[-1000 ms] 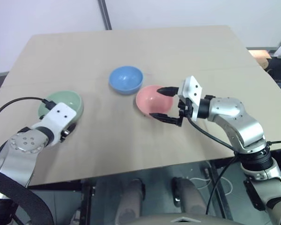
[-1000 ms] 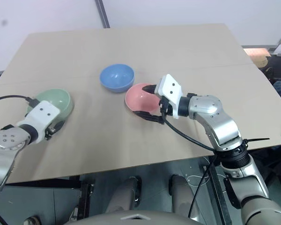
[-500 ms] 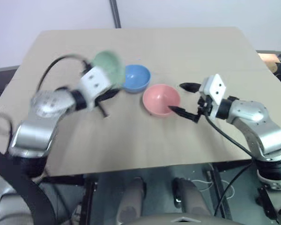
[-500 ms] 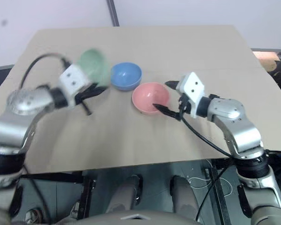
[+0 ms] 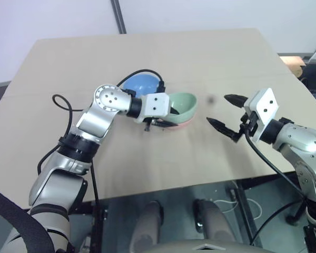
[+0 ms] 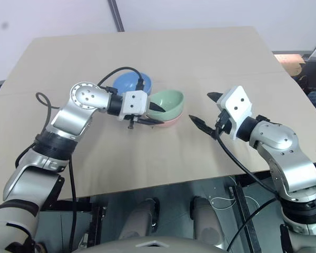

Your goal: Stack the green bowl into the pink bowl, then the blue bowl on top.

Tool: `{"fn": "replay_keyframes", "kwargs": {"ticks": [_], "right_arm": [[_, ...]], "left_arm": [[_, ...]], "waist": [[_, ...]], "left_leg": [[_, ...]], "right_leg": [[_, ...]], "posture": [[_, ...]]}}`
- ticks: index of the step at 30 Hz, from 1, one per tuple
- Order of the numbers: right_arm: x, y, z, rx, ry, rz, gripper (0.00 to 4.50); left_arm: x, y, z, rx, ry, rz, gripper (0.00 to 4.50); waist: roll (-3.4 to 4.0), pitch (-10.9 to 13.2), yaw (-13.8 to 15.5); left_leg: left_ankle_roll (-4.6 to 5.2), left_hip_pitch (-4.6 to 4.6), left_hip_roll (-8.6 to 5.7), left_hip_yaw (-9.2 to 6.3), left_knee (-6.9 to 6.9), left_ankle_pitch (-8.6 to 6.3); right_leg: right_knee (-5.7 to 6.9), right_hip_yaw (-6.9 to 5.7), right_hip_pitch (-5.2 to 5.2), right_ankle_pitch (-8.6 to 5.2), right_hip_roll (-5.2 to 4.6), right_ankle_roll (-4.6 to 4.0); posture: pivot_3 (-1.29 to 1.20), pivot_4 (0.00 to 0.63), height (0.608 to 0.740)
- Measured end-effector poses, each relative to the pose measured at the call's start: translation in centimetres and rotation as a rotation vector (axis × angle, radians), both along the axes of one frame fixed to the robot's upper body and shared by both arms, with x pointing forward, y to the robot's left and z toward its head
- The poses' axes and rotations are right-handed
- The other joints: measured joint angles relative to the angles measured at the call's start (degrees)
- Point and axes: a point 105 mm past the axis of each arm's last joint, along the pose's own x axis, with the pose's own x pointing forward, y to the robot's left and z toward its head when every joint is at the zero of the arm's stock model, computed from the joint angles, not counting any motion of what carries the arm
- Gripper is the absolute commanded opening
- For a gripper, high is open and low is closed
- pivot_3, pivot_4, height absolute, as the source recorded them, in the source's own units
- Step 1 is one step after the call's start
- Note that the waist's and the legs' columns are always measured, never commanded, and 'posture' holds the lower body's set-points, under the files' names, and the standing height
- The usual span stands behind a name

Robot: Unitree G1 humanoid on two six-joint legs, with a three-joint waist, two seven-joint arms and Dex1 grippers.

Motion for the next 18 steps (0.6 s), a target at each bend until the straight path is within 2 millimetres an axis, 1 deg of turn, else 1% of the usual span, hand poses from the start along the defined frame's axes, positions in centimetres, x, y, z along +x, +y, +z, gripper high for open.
{"fn": "replay_keyframes", "kwargs": {"ticks": [2,4,5,6,7,8,9,10,11,12,13,14,15,17,18], "right_arm": [[-0.1,0.0,0.0,0.002,-0.001,-0.005,4.5],[-0.3,0.1,0.1,0.006,-0.007,-0.003,4.5],[-0.5,0.1,0.0,0.011,-0.003,0.001,4.5],[-0.5,0.1,-0.1,0.013,0.002,0.002,4.5],[-0.6,0.1,-0.3,0.018,0.014,0.006,4.5],[-0.7,0.1,-0.5,0.018,0.02,0.008,4.5],[-0.7,0.1,-0.5,0.017,0.021,0.012,4.5],[-0.8,0.1,-0.5,0.016,0.022,0.02,4.5],[-0.9,0.1,-0.4,0.019,0.023,0.028,4.5],[-0.9,0.1,-0.3,0.022,0.023,0.03,4.5],[-0.9,0.1,-0.3,0.022,0.023,0.031,4.5],[-1.0,0.0,-0.2,0.023,0.02,0.033,4.5],[-1.0,0.0,-0.2,0.025,0.018,0.035,4.5],[-1.0,0.1,-0.1,0.03,0.014,0.041,4.5],[-1.0,0.1,0.0,0.033,0.012,0.042,4.5]], "left_arm": [[0.1,-0.2,0.4,-0.017,-0.017,-0.002,3.09],[0.7,0.1,1.9,-0.063,-0.057,0.038,3.09],[1.5,0.9,3.2,-0.096,-0.086,0.099,3.09],[2.0,1.5,4.1,-0.111,-0.106,0.138,3.09],[2.7,3.2,5.7,-0.125,-0.16,0.215,3.09],[3.2,4.4,6.5,-0.126,-0.191,0.262,3.09],[3.4,5.3,6.8,-0.112,-0.212,0.298,3.09],[3.8,6.7,6.7,-0.074,-0.229,0.346,3.09],[4.2,8.3,6.3,-0.028,-0.233,0.397,3.09],[4.6,9.5,5.9,0.01,-0.235,0.433,3.09],[4.6,9.6,5.8,0.015,-0.235,0.436,3.09],[5.0,10.4,5.2,0.063,-0.241,0.458,3.09],[5.3,10.7,4.7,0.095,-0.246,0.466,3.09],[6.1,11.6,3.0,0.231,-0.264,0.476,3.09],[6.8,12.0,1.9,0.302,-0.279,0.479,3.09]], "waist": [[0.0,0.0,0.05],[-0.01,0.01,0.07],[-0.02,0.01,0.04],[-0.02,0.01,-0.08],[-0.01,0.01,-0.29],[0.01,0.0,-0.4],[0.01,0.0,-0.42],[0.01,0.0,-0.39],[0.01,0.0,-0.31],[0.01,0.0,-0.21],[0.01,0.0,-0.2],[0.0,0.0,0.11],[-0.01,0.0,0.32],[-0.03,0.01,0.92],[-0.03,0.01,1.25]], "left_leg": [[0.0,-0.02,0.0,0.0,0.02,0.0],[0.0,-0.01,0.0,-0.04,0.02,0.0],[0.0,-0.01,0.0,-0.06,0.02,0.0],[0.0,0.0,0.01,-0.05,0.02,0.0],[0.0,0.04,0.02,-0.03,0.01,0.0],[0.0,0.08,0.02,-0.01,0.0,0.0],[0.0,0.09,0.02,-0.01,-0.01,0.0],[0.0,0.09,0.02,-0.02,-0.01,0.0],[0.0,0.08,0.02,-0.03,-0.01,0.0],[0.0,0.07,0.02,-0.03,0.0,0.0],[0.0,0.06,0.02,-0.03,0.01,0.0],[0.0,0.04,-0.01,-0.04,0.03,0.0],[0.0,0.03,-0.01,-0.04,0.04,0.0],[0.0,-0.03,-0.02,-0.03,0.08,0.0],[0.0,-0.03,-0.02,-0.03,0.08,0.0]], "right_leg": [[-0.01,0.0,0.0,0.0,0.0,0.0],[0.0,-0.01,0.0,0.0,0.0,0.0],[0.01,-0.03,0.0,0.0,0.01,0.01],[0.01,-0.03,0.0,0.0,0.02,0.01],[0.04,-0.02,0.0,-0.01,0.02,0.01],[0.05,-0.02,0.0,-0.01,0.02,0.02],[0.07,-0.02,0.0,-0.01,0.02,0.01],[0.09,-0.02,0.0,-0.01,0.02,0.01],[0.1,-0.03,0.0,-0.01,0.03,0.01],[0.1,-0.03,0.0,-0.01,0.03,0.01],[0.09,-0.03,0.0,-0.01,0.02,0.01],[0.09,-0.03,0.01,-0.01,0.01,0.01],[0.08,-0.03,0.01,-0.01,0.0,0.01],[0.03,-0.04,0.01,-0.01,0.0,0.01],[0.04,-0.04,0.01,-0.01,0.01,0.01]], "posture": [[0.0,0.15,0.74],[0.0,0.15,0.74],[0.0,0.15,0.74],[0.0,0.15,0.74],[0.0,0.15,0.74],[0.0,0.15,0.74],[0.0,0.15,0.74],[0.0,0.15,0.74],[0.0,0.15,0.74],[0.0,0.15,0.74],[0.0,0.15,0.74],[0.0,0.15,0.74],[0.0,0.15,0.74],[0.0,0.15,0.74],[0.0,0.15,0.74]]}}
